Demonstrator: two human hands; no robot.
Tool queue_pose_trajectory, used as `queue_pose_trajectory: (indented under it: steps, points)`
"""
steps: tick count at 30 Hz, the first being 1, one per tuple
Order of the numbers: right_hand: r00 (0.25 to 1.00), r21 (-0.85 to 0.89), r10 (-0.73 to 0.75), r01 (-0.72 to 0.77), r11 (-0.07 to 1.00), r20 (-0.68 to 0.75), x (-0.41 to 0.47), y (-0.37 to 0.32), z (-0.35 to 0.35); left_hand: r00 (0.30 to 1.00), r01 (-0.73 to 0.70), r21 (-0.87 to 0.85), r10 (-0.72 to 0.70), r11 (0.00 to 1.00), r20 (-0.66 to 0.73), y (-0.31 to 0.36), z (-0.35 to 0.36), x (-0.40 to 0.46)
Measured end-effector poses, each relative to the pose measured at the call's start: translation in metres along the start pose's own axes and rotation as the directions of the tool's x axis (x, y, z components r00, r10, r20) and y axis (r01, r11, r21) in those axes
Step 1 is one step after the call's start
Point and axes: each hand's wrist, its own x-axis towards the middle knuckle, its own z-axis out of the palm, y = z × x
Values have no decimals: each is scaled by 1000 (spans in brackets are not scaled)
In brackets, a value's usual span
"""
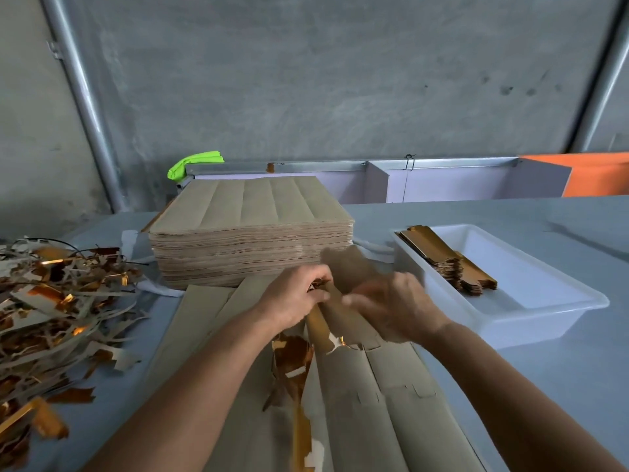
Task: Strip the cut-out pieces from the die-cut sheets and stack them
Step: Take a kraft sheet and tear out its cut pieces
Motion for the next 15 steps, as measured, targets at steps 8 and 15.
queue_pose_trajectory:
  steps: [8,15]
  points:
    - [997,-66,-57,53,996,-53,-1,-3,19,995,48,203,-30,978,-90,-11,2,-4]
    - [882,548,417,-241,801,-221,-15,16,11,974,193,299,-145,935,-175,-29,-5,-5]
